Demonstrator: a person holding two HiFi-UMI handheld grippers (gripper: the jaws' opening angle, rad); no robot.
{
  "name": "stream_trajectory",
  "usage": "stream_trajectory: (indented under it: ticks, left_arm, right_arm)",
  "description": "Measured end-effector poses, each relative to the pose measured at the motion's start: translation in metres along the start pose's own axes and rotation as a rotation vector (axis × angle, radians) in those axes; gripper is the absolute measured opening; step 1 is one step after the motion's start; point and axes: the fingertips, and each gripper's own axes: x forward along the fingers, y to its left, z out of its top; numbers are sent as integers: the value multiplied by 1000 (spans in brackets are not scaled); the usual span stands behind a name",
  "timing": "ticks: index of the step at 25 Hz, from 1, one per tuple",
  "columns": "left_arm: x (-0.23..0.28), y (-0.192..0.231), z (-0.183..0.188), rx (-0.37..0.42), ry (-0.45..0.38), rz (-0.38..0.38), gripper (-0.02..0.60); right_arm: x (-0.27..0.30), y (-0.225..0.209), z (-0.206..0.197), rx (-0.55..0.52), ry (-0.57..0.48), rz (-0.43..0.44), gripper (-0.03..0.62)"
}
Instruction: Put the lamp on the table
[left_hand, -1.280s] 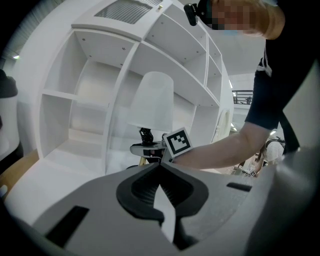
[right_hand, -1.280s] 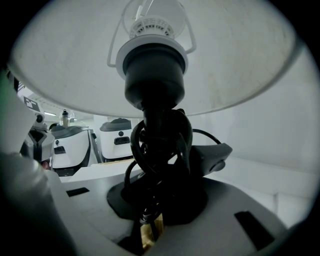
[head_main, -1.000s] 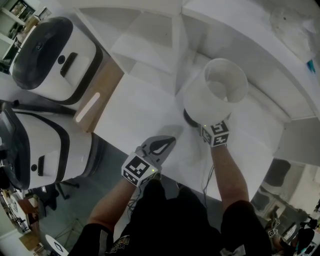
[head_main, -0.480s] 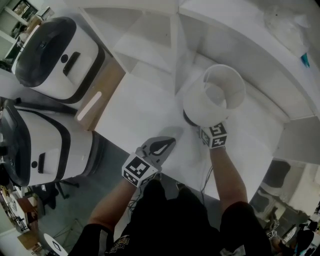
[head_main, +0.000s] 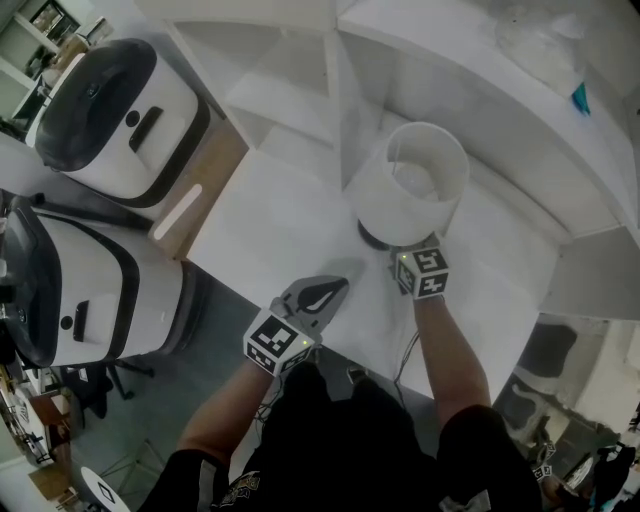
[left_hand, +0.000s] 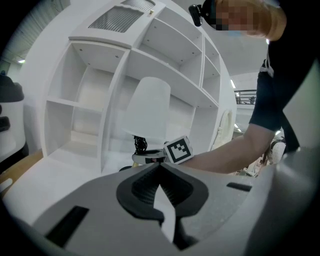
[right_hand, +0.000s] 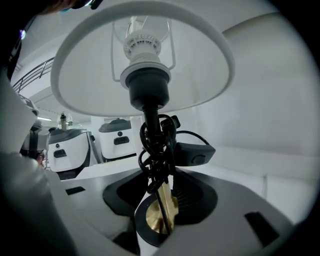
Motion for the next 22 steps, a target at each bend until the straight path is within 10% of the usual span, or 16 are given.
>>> stream_trajectory:
  ticks: [22]
  left_arm:
    - [2, -69, -12, -41, -19, 119, 8]
  right_arm:
    - [-95, 13, -2, 60, -16, 85, 123]
